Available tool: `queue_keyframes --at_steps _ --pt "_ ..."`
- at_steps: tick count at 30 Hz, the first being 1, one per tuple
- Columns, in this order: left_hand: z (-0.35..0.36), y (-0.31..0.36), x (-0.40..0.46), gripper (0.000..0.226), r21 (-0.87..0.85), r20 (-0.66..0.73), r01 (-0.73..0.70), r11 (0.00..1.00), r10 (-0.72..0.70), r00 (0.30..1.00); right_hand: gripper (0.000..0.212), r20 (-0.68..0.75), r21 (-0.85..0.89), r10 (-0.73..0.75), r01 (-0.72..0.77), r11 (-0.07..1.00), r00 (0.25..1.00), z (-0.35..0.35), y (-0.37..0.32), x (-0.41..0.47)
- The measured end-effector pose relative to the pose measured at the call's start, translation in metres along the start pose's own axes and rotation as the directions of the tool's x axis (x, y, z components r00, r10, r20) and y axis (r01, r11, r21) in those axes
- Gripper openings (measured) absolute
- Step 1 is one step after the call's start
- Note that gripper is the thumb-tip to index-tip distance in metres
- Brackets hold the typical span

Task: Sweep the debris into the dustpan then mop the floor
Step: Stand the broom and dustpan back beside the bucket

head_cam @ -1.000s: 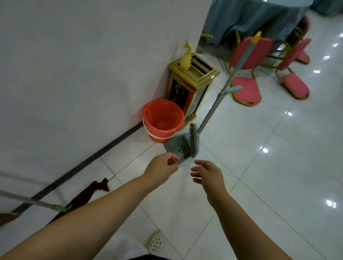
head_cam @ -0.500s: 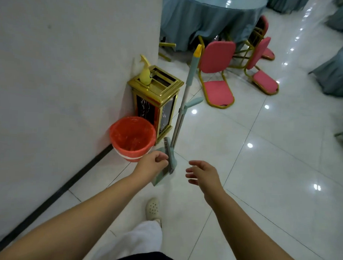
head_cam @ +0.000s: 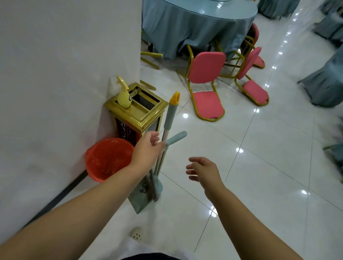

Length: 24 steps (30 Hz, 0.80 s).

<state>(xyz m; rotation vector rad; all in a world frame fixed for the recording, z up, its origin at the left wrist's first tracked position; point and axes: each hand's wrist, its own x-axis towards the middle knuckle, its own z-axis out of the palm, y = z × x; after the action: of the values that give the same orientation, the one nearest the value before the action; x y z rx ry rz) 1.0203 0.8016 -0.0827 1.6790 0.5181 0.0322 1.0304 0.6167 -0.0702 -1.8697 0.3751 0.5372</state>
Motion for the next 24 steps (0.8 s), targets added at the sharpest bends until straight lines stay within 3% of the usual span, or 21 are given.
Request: queue_keyframes --at_steps 6,12,15,18,20,24 --pt "0.017 0.017 0.038 0.041 -0.055 -0.089 -0.113 0.992 0.108 0.99 0.023 0.037 -0.069 0.001 0.002 0.998 0.999 -0.002 -0.02 0.068" --pt "0.027 0.016 0.053 0.035 -0.058 -0.11 -0.13 0.99 0.123 0.986 0.028 0.153 -0.326 -0.129 0.174 0.929 0.98 0.002 -0.033 0.142" --pt "0.039 0.017 0.053 0.039 -0.021 -0.183 -0.124 0.992 0.118 0.976 0.03 0.23 -0.494 -0.225 0.313 0.812 0.947 0.0 -0.035 0.173" --pt "0.052 0.022 0.051 0.026 -0.018 -0.275 -0.108 0.994 0.099 0.956 0.038 0.382 -0.645 -0.326 0.502 0.576 0.865 -0.007 -0.038 0.198" --pt "0.059 0.023 0.049 0.023 -0.037 -0.306 -0.084 0.996 0.069 0.949 0.047 0.48 -0.677 -0.29 0.56 0.478 0.828 -0.008 -0.041 0.214" --pt "0.069 0.021 0.042 0.017 -0.049 -0.361 -0.025 0.998 0.006 0.933 0.049 0.6 -0.688 -0.172 0.614 0.387 0.781 0.0 -0.044 0.236"
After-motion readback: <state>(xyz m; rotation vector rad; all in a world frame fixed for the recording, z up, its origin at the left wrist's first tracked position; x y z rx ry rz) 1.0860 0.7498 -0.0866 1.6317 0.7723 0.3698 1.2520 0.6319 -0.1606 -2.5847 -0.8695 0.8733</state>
